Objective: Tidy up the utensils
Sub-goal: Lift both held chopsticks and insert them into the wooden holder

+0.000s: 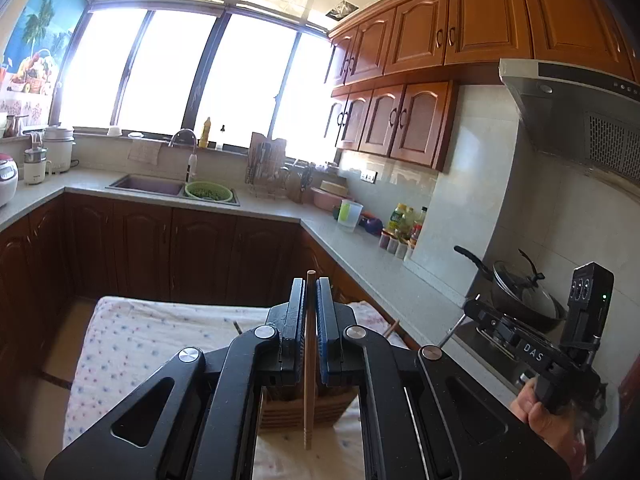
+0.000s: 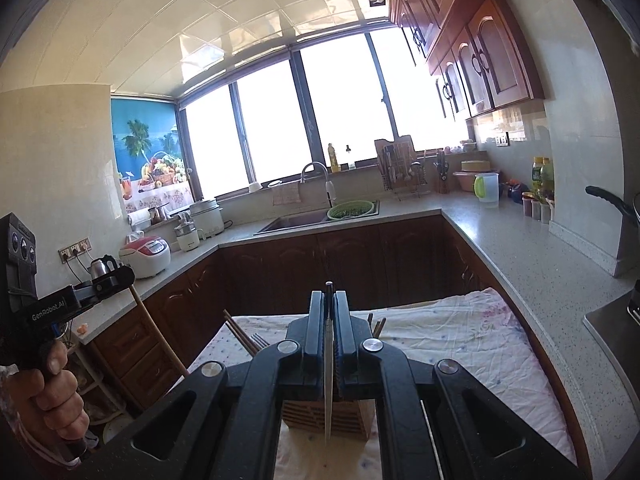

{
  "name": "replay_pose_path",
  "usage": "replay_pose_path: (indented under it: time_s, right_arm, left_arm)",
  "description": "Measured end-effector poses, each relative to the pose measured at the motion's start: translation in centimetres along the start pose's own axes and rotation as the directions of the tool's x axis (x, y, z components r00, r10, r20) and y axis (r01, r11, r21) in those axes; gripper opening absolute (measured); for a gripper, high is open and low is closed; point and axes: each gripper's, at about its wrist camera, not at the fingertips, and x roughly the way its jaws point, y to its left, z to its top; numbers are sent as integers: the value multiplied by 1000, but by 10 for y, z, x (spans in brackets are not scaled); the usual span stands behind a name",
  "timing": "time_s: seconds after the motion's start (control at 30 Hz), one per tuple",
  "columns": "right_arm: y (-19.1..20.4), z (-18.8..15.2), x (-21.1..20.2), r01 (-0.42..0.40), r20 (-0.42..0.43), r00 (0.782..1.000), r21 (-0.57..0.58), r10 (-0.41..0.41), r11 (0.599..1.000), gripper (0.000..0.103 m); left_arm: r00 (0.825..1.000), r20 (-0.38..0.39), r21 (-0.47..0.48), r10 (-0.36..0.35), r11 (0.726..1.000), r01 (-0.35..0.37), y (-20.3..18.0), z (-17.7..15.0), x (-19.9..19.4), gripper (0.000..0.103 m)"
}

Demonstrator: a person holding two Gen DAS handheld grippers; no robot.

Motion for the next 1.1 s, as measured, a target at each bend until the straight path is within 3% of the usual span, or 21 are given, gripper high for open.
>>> replay_pose_path:
  time_s: [0.17,0.33,0.63,0.8,1.03,1.1]
  right_arm:
    - [-2,19,20,5,33,999,4,-5,1000,4]
    - [-7,21,40,11,37,999,23,-12,1000,4]
    - [-15,-7,65,31,15,999,37,-31,999,4]
    - [-21,-28,77,39,-20,999,63,-37,997,4]
    - [-30,-54,90,55,-81,996,94,-48,994,4]
    - [-33,-60,96,60,-105,993,108,-48,992,4]
  left_arm:
    - [999,43,-21,32,999,-31,8,18,29,4]
    - [997,43,-66,65,996,-62,20,14,60,4]
    - [994,27,-125,104,987,-100,36,-27,85,4]
    - [993,13,-107,116,988,-114,35,-49,90,4]
    - [988,-75,-85,132,987,-138,35,-84,105,5]
    - [988,-64,-80,143,986,-148,36,-90,103,5]
